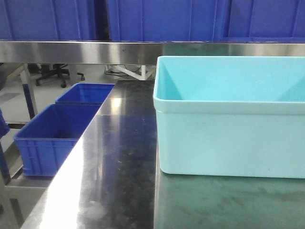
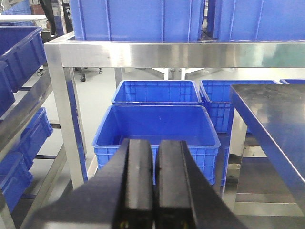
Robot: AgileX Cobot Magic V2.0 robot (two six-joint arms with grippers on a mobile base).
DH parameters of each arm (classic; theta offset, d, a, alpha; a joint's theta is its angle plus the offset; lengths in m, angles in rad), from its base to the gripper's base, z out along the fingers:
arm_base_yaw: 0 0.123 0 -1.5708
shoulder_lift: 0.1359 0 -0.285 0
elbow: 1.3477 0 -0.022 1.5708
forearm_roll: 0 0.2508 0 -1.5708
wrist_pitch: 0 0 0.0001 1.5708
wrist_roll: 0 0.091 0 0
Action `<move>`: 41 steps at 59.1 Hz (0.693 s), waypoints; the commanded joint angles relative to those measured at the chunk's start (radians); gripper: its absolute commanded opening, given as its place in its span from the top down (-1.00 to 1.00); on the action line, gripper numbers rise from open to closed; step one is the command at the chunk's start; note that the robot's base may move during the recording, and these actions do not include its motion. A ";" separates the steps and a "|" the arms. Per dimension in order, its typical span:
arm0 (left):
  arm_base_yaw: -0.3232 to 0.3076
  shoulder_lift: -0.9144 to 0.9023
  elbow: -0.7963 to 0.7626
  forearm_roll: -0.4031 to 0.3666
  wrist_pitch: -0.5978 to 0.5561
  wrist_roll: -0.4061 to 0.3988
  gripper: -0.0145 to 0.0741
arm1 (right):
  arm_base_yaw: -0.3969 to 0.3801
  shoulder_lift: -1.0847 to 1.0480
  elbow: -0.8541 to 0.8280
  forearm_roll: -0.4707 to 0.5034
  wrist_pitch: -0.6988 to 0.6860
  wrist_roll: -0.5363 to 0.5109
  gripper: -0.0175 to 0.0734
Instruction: Pick red cube and place on left shelf
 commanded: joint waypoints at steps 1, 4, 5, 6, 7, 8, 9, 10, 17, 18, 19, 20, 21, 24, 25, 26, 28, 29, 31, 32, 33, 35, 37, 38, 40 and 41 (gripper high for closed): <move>-0.006 -0.016 0.023 -0.003 -0.088 -0.001 0.44 | 0.000 -0.001 -0.025 0.010 -0.079 -0.009 0.50; -0.006 -0.016 0.023 -0.003 -0.088 -0.001 0.44 | 0.000 -0.001 -0.025 0.010 -0.079 -0.009 0.50; -0.006 -0.016 0.023 -0.003 -0.088 -0.001 0.44 | 0.000 -0.001 -0.025 0.010 -0.079 -0.009 0.50; -0.006 -0.016 0.023 -0.003 -0.088 -0.001 0.44 | 0.000 -0.001 -0.025 0.010 -0.079 -0.009 0.50; -0.006 -0.016 0.023 -0.003 -0.088 -0.001 0.44 | 0.000 -0.001 -0.025 0.010 -0.079 -0.009 0.50; -0.006 -0.016 0.023 -0.003 -0.088 -0.001 0.44 | 0.000 -0.001 -0.025 0.010 -0.079 -0.009 0.50; -0.006 -0.016 0.023 -0.003 -0.088 -0.001 0.44 | 0.000 -0.001 -0.025 0.010 -0.079 -0.009 0.50; -0.006 -0.016 0.023 -0.003 -0.088 -0.001 0.44 | 0.000 -0.001 -0.025 0.010 -0.079 -0.009 0.50; -0.006 -0.016 0.023 -0.003 -0.088 -0.001 0.44 | 0.000 -0.001 -0.025 0.010 -0.078 -0.009 0.50; -0.006 -0.016 0.023 -0.003 -0.088 -0.001 0.44 | 0.000 -0.001 -0.025 0.010 -0.078 -0.009 0.50; -0.006 -0.016 0.023 -0.003 -0.088 -0.001 0.44 | 0.000 -0.001 -0.025 0.010 -0.078 -0.009 0.50; -0.006 -0.016 0.023 -0.003 -0.088 -0.001 0.44 | 0.000 -0.001 -0.025 0.010 -0.078 -0.009 0.50; -0.006 -0.016 0.023 -0.003 -0.088 -0.001 0.44 | 0.000 -0.001 -0.025 0.010 -0.077 -0.009 0.50; -0.006 -0.016 0.023 -0.003 -0.088 -0.001 0.44 | 0.000 -0.001 -0.025 0.010 -0.071 -0.009 0.50; -0.006 -0.016 0.023 -0.003 -0.088 -0.001 0.44 | 0.000 -0.001 -0.025 0.010 -0.068 -0.009 0.50; -0.006 -0.016 0.023 -0.003 -0.088 -0.001 0.44 | 0.000 -0.001 -0.025 0.010 -0.067 -0.009 0.50; -0.006 -0.016 0.023 -0.003 -0.088 -0.001 0.44 | 0.000 -0.001 -0.025 0.010 -0.065 -0.009 0.50; -0.006 -0.016 0.023 -0.003 -0.088 -0.001 0.44 | 0.000 -0.001 -0.025 0.010 -0.065 -0.009 0.50; -0.006 -0.016 0.023 -0.003 -0.088 -0.001 0.44 | 0.000 -0.001 -0.025 0.010 -0.065 -0.009 0.50; -0.006 -0.016 0.023 -0.003 -0.088 -0.001 0.44 | 0.000 -0.001 -0.025 0.010 -0.065 -0.009 0.50; -0.006 -0.016 0.023 -0.003 -0.088 -0.001 0.44 | 0.000 -0.001 -0.025 0.010 -0.065 -0.009 0.50; -0.006 -0.016 0.023 -0.003 -0.088 -0.001 0.44 | 0.000 -0.001 -0.025 0.010 -0.065 -0.009 0.50; -0.006 -0.016 0.023 -0.003 -0.088 -0.001 0.44 | 0.000 -0.001 -0.025 0.010 -0.065 -0.009 0.50; -0.006 -0.016 0.023 -0.003 -0.088 -0.001 0.44 | 0.000 -0.001 -0.025 0.010 -0.065 -0.009 0.50; -0.006 -0.016 0.023 -0.003 -0.088 -0.001 0.44 | 0.000 -0.001 -0.025 0.010 -0.065 -0.009 0.50; -0.006 -0.016 0.023 -0.003 -0.088 -0.001 0.44 | 0.000 -0.001 -0.025 0.010 -0.065 -0.009 0.50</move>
